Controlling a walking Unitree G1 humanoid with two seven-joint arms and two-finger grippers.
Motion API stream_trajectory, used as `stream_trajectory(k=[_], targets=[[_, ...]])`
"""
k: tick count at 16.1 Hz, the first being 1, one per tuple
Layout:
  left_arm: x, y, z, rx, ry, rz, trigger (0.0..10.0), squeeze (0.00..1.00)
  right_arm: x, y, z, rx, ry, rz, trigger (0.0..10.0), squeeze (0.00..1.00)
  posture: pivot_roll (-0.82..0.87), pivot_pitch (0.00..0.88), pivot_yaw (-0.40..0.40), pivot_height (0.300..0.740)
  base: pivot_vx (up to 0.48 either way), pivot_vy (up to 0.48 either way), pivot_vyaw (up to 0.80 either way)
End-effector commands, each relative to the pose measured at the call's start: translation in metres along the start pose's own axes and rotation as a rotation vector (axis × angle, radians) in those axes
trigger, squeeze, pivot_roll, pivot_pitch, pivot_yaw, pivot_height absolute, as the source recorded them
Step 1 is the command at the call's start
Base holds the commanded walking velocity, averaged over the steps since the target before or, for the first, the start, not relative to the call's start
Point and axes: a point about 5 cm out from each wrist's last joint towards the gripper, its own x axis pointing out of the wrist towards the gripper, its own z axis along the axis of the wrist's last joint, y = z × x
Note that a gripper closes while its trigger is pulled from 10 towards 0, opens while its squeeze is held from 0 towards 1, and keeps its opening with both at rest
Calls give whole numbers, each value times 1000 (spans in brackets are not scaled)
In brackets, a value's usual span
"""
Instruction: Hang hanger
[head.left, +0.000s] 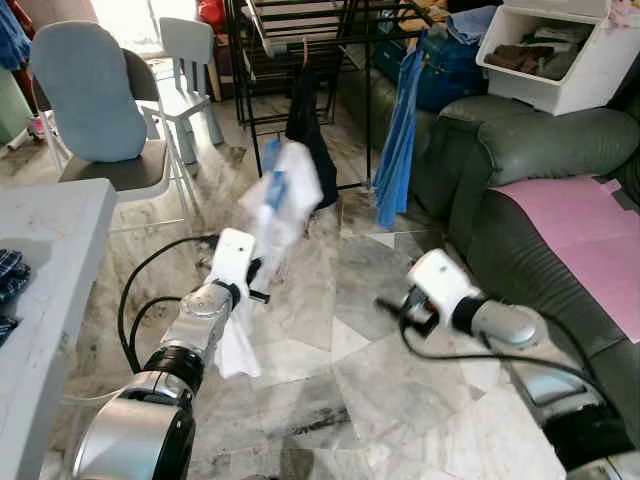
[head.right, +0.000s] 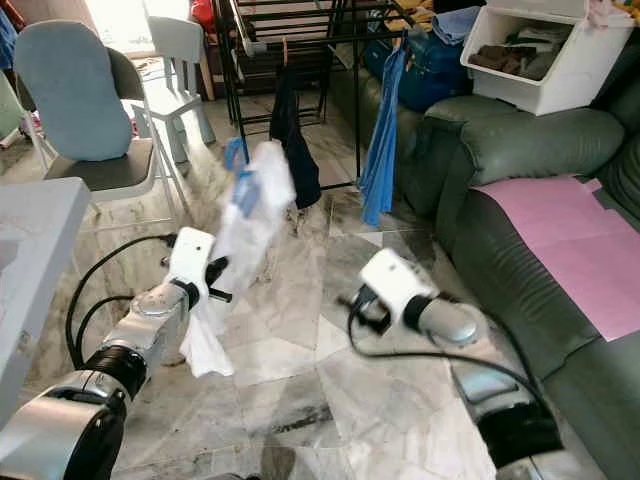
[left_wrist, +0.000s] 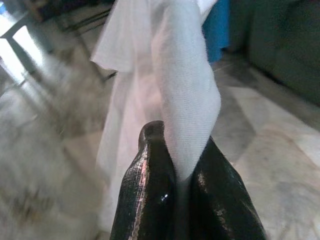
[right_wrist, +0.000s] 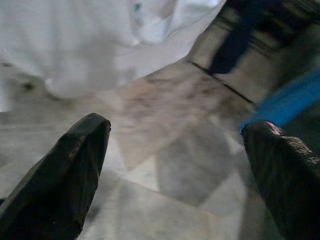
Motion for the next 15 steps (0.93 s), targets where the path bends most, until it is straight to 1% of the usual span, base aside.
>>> stream_trajectory(k=[1,2,3,5,6,7,9,11,12,14,15], targets=[[0,-4,18,81,-102,-76,0,0,1,-9,3,-13,-19,-76,10000,0,-155,0,8,740,0,0,0],[-1,-5,18,106,-106,-98,0,0,1,-12,2,-15,-20,-108,10000,0,-155,0,8,740,0,0,0],[-6,-5,18,122,-124,-144,0,0,4,-17,-1,-45,-10,-154,10000,0,-150,0,10,740,0,0,0],[-14,-8,20,114,-158,-203,0,0,8,-20,-8,-83,14,-200,10000,0,-146,0,9,740,0,0,0],[-20,-12,23,107,-191,-248,0,0,12,-22,-10,-111,28,-233,10000,0,-137,0,8,740,0,0,0],[-23,-14,24,106,-201,-263,0,0,13,-24,-10,-112,31,-250,10000,0,-137,0,8,740,0,0,0],[-32,-24,23,130,-217,-331,0,0,18,-30,-5,-156,17,-308,10000,0,-125,0,5,740,0,0,0],[-38,-32,22,119,-225,-366,0,0,23,-32,4,-163,-23,-340,10000,0,-121,0,4,740,0,0,0],[-44,-40,22,121,-226,-412,0,0,27,-35,12,-180,-71,-374,10000,0,-120,0,4,740,0,0,0],[-48,-48,25,116,-236,-450,0,0,31,-37,18,-188,-87,-386,10000,0,-121,0,5,740,0,0,0],[-51,-52,29,111,-244,-471,0,0,34,-37,18,-184,-87,-384,7961,0,-119,0,6,740,0,0,0]])
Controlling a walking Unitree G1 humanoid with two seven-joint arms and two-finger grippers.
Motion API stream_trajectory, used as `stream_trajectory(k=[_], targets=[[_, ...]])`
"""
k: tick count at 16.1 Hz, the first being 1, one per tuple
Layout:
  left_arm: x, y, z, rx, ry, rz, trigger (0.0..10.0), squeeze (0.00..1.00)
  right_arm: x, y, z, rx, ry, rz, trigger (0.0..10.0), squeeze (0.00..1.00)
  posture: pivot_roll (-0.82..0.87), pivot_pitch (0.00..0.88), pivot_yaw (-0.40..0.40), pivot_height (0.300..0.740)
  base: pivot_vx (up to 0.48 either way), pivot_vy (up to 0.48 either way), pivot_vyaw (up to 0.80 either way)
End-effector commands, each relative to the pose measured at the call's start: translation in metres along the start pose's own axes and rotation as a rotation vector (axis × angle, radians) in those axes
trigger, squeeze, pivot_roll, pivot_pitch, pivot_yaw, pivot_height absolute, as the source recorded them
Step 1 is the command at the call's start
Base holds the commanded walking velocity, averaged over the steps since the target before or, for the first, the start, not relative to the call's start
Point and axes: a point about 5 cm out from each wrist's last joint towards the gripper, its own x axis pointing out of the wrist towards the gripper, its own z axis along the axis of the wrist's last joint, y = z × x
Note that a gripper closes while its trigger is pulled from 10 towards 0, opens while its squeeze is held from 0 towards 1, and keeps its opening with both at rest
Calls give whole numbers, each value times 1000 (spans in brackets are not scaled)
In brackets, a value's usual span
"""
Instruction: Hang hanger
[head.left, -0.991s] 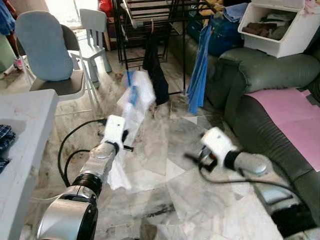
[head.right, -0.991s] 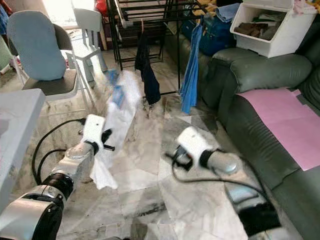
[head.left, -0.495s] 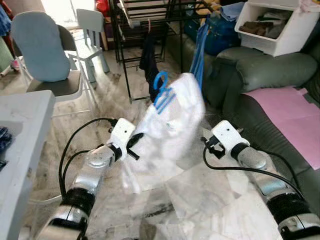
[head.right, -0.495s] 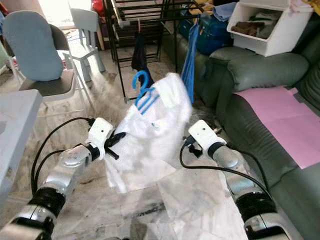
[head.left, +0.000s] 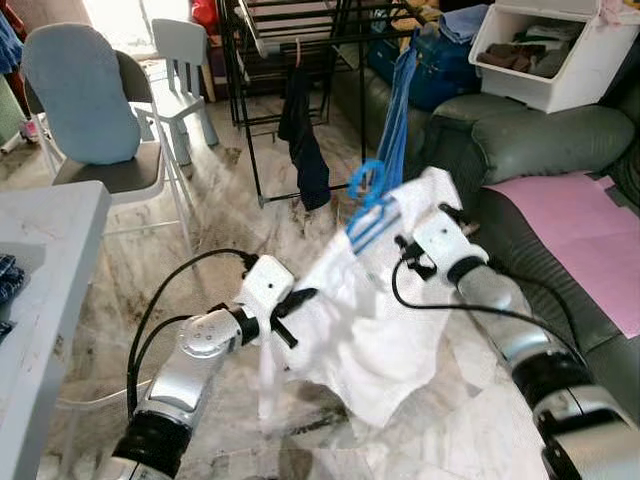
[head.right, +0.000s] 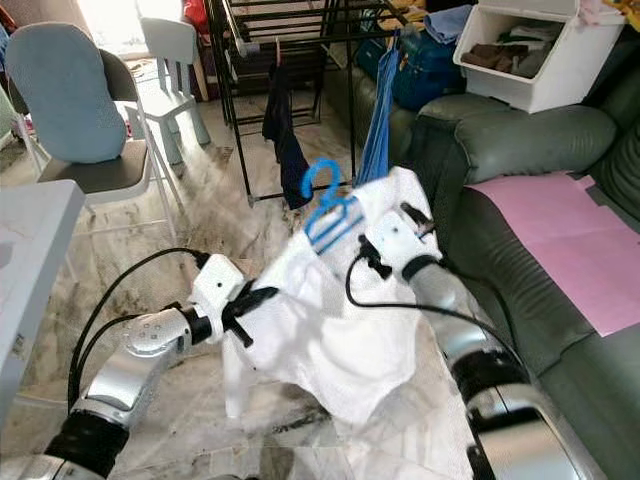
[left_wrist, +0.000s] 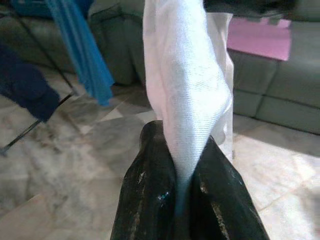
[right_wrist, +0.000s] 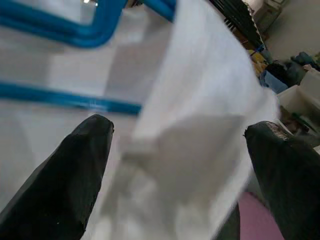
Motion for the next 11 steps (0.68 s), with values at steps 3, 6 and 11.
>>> stream_trajectory(k=[3,6,11], targets=[[-1,-4,26,18,-89,-34,0,0,3,3,-6,30,41,11,0,0,-115,0,4,740,0,0,0],[-3,-2,29,15,-90,-27,0,0,0,6,-17,37,95,14,0,0,-114,0,0,740,0,0,0],[-6,-1,30,-5,-82,-15,0,0,-4,0,-30,82,149,-24,0,0,-116,0,1,740,0,0,0]])
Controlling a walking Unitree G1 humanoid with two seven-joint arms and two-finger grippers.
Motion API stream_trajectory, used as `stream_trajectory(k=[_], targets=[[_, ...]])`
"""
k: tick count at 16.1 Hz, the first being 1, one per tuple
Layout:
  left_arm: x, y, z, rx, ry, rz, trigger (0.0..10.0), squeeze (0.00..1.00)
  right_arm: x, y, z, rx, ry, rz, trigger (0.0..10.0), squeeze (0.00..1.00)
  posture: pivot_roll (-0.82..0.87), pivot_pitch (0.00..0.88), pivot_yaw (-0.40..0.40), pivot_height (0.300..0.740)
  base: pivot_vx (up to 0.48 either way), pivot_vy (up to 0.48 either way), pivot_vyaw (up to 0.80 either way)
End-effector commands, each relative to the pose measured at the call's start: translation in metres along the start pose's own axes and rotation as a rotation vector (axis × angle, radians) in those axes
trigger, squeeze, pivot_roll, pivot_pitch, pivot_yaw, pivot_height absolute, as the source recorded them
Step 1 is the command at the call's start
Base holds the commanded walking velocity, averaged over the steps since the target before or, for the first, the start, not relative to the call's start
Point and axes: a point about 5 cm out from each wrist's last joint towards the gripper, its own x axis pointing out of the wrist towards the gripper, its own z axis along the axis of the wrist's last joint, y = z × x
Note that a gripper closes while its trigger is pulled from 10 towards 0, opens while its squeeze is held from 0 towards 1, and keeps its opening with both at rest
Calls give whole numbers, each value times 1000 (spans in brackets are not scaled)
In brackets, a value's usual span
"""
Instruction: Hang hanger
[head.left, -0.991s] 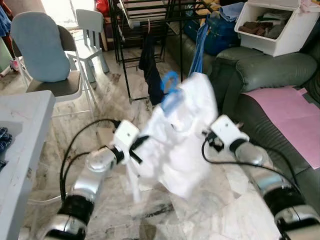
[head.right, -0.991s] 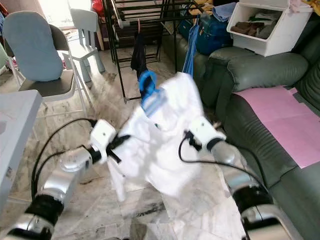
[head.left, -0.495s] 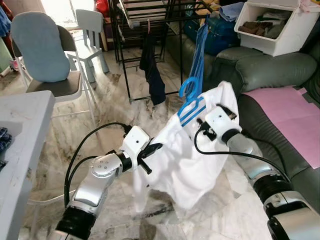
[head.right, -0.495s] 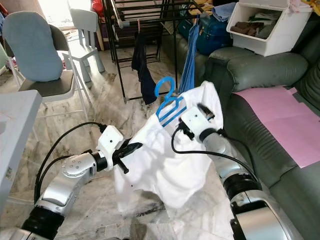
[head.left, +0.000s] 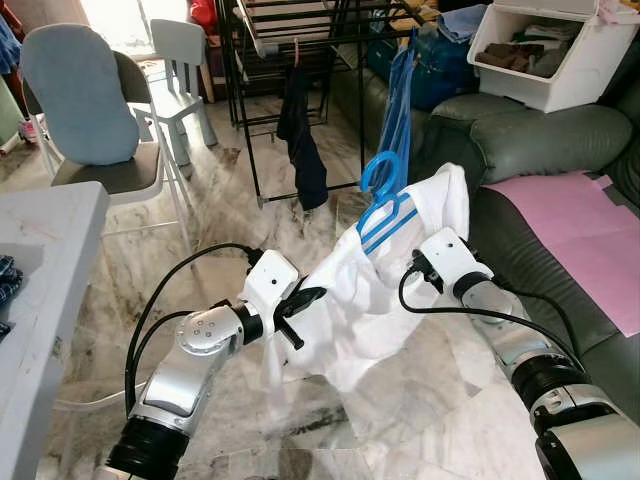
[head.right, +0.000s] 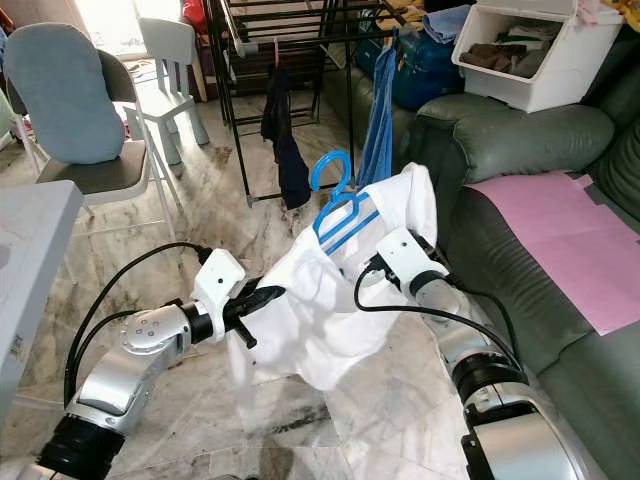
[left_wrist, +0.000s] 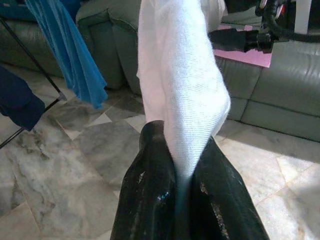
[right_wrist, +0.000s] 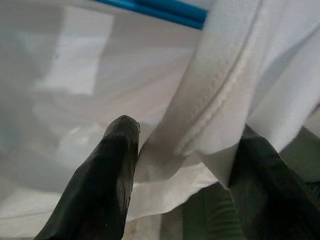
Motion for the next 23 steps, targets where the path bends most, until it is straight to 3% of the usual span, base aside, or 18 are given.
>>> stream_trajectory(k=[1,17,19,23], targets=[[-1,5,17,12,-74,17,0,0,3,-6,4,15,-3,-19,0,0,-116,0,1,740,0,0,0],[3,12,13,-9,-50,75,0,0,-1,-5,5,77,-66,26,0,0,-126,0,-2,740,0,0,0],[5,17,9,-12,-18,111,0,0,-2,-11,10,130,-111,15,0,0,-126,0,-2,740,0,0,0],[6,26,-4,-40,47,180,0,0,-4,-18,48,191,-322,39,0,0,-131,0,8,740,0,0,0]])
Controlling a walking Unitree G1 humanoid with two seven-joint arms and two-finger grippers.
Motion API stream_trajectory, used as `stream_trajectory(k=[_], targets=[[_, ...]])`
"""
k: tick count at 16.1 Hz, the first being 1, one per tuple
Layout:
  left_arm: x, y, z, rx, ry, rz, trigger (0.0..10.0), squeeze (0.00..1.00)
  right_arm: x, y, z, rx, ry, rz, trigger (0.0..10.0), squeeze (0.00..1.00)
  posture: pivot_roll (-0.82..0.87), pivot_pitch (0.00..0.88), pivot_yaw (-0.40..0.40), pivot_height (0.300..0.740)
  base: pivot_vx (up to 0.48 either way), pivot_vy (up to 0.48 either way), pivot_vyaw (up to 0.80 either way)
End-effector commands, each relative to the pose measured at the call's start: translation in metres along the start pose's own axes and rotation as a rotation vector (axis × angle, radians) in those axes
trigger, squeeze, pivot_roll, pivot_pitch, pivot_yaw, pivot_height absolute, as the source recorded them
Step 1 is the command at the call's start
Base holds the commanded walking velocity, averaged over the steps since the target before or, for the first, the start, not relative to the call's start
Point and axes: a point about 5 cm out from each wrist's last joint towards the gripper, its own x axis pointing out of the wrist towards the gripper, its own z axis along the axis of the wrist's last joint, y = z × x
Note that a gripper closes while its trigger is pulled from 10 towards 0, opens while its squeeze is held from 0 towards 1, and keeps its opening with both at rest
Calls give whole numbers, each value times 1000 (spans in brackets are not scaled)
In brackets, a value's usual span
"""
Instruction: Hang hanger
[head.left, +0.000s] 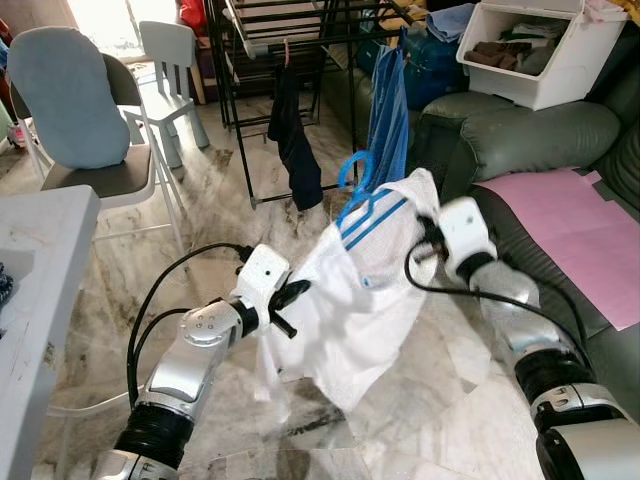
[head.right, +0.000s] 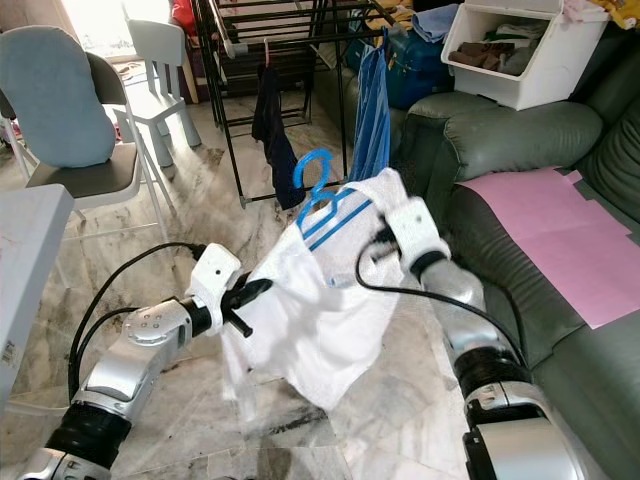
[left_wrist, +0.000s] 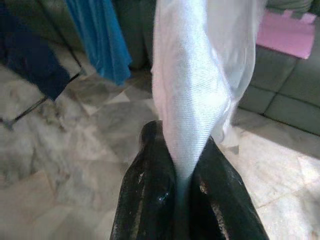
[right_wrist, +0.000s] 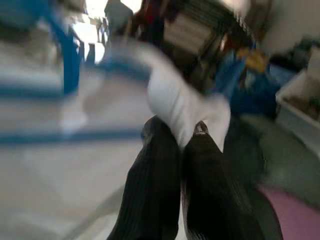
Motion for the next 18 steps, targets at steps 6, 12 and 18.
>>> stream_trajectory(k=[6,12,18], targets=[[6,36,5,-34,1,231,0,0,-29,20,38,93,-161,295,0,0,-147,0,15,740,0,0,0],[14,53,12,-91,-23,354,0,0,-102,51,-5,42,158,735,0,0,-173,0,27,740,0,0,0],[12,54,21,-37,-96,308,0,0,-81,21,-43,-200,338,382,10000,1000,-154,0,17,740,0,0,0]])
